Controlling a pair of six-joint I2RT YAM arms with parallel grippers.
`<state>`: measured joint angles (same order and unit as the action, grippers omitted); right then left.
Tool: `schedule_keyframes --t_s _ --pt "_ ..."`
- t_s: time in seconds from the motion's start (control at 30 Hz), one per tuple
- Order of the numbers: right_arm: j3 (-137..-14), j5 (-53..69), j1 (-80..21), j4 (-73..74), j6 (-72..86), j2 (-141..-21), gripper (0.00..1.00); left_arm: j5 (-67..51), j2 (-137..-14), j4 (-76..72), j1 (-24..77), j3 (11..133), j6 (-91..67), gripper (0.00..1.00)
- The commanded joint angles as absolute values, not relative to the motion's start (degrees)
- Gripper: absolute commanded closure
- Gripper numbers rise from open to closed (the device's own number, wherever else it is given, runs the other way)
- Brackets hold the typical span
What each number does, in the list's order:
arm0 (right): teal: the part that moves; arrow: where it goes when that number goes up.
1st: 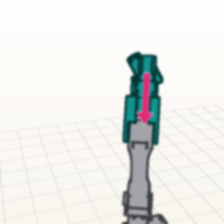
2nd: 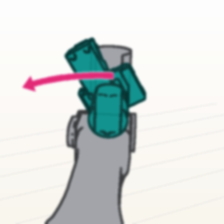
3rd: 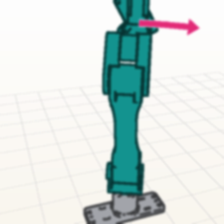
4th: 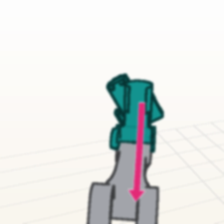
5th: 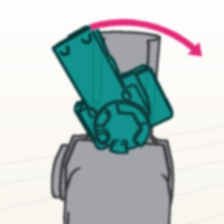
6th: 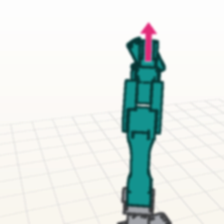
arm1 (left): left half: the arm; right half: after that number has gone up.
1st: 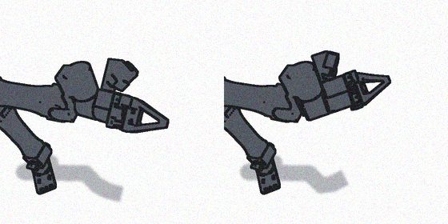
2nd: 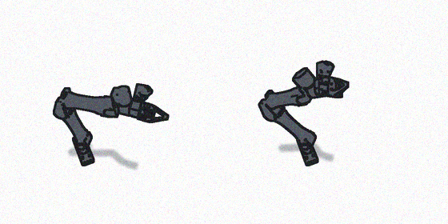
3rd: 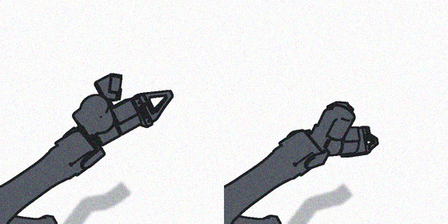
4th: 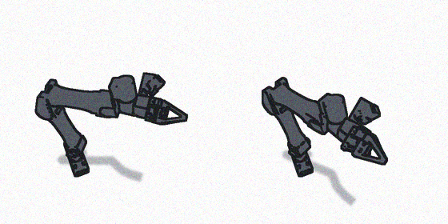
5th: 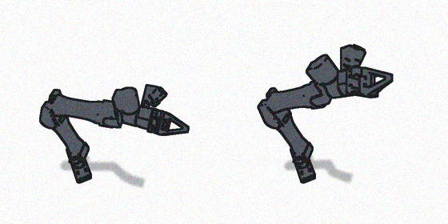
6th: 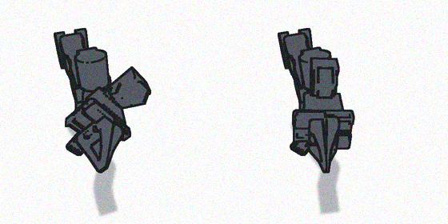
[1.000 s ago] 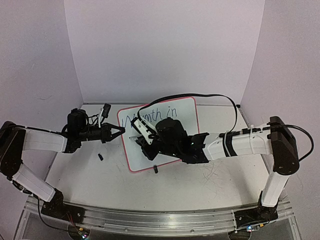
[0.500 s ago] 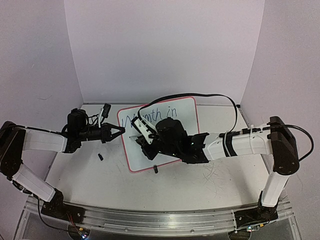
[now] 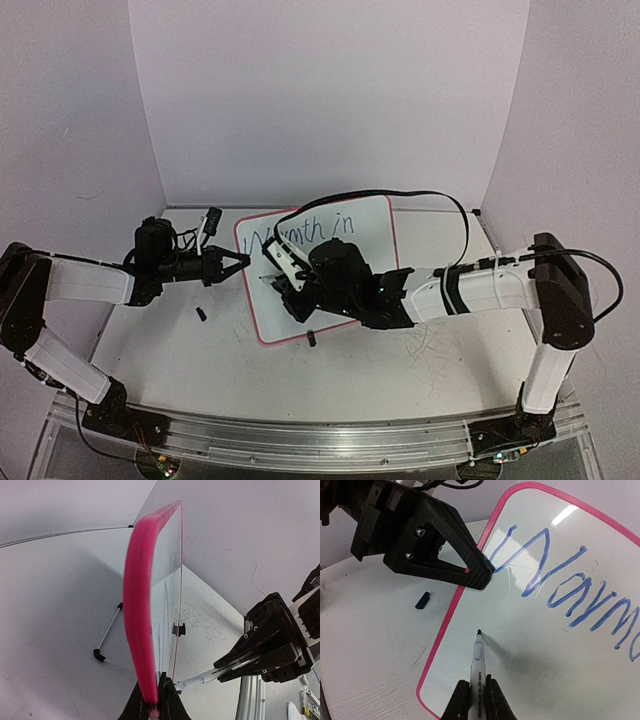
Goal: Write a sentence on the whiteboard
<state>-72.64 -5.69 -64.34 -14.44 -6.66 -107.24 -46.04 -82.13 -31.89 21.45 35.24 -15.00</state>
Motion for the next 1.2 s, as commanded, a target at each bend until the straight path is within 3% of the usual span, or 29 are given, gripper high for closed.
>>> schedule_keyframes --t_s 0.0,0.9,1.17 --pt "-74.7 -7.6 -64.8 -15.7 -5.6 -108.0 1.00 -41.2 -81.6 -29.8 21.6 36.2 -10.7 1.00" --pt "-69.3 -5.4 -65.2 -14.0 -2.9 -105.8 1.00 -41.0 -81.2 -29.8 21.6 36.1 -10.6 1.00" --pt "-69.1 -9.9 -65.1 -13.9 -2.4 -105.4 1.00 -41.0 -81.2 -29.7 21.6 36.0 -10.6 1.00"
